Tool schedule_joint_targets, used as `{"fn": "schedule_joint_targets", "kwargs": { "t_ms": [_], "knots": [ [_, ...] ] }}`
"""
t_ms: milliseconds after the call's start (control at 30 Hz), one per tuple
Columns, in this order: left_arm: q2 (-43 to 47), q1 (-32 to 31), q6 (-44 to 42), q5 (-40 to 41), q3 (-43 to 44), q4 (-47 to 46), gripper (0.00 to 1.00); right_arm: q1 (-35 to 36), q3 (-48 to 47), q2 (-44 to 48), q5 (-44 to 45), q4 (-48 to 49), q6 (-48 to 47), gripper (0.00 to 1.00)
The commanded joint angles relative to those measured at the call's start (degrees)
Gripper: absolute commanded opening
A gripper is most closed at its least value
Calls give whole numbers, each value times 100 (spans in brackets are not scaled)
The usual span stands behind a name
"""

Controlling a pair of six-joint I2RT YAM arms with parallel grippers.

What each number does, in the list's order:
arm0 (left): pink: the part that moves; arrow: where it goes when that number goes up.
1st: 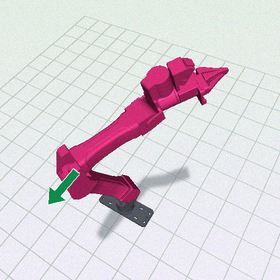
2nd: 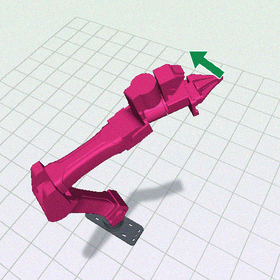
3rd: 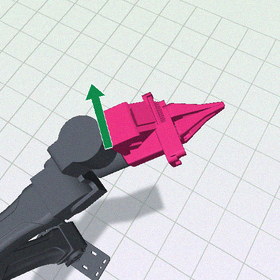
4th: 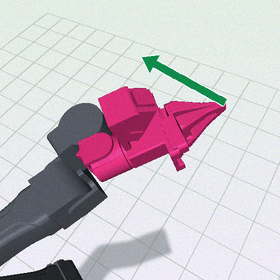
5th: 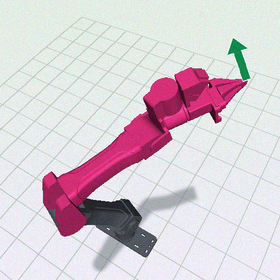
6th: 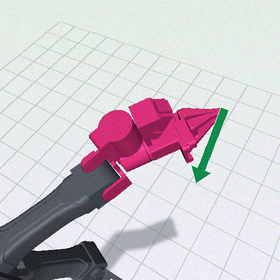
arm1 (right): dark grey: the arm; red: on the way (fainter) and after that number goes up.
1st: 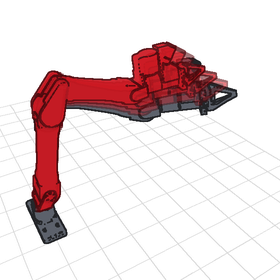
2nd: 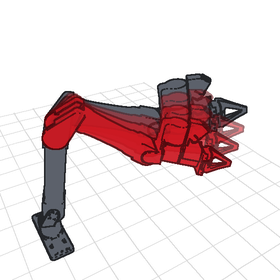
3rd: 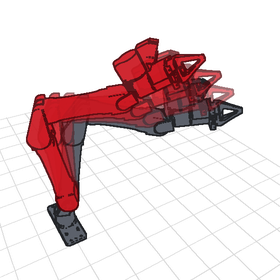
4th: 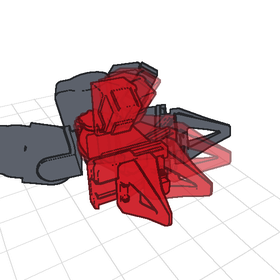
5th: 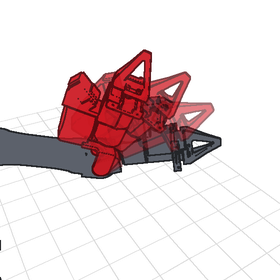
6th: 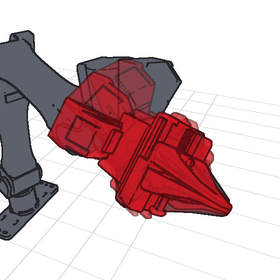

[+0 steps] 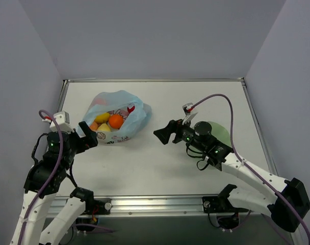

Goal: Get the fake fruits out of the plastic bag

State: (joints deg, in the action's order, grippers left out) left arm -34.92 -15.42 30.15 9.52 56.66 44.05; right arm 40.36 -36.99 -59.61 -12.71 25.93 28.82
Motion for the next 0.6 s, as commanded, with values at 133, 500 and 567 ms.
{"fn": "schedule_joint_targets", "kwargs": {
  "t_ms": [133, 500, 567],
  "knots": [
    [-128, 4, -439, 604, 529, 402, 94, 534, -80, -471, 972, 974, 291, 33],
    [-1650, 346, -1784, 975, 311, -1670, 94, 921, -826, -1622, 1710, 1335, 449, 92],
    [-1921, 582, -1837, 658, 310, -1979, 94, 930, -1019, -1929, 1772, 1292, 432, 95]
  ]
}}
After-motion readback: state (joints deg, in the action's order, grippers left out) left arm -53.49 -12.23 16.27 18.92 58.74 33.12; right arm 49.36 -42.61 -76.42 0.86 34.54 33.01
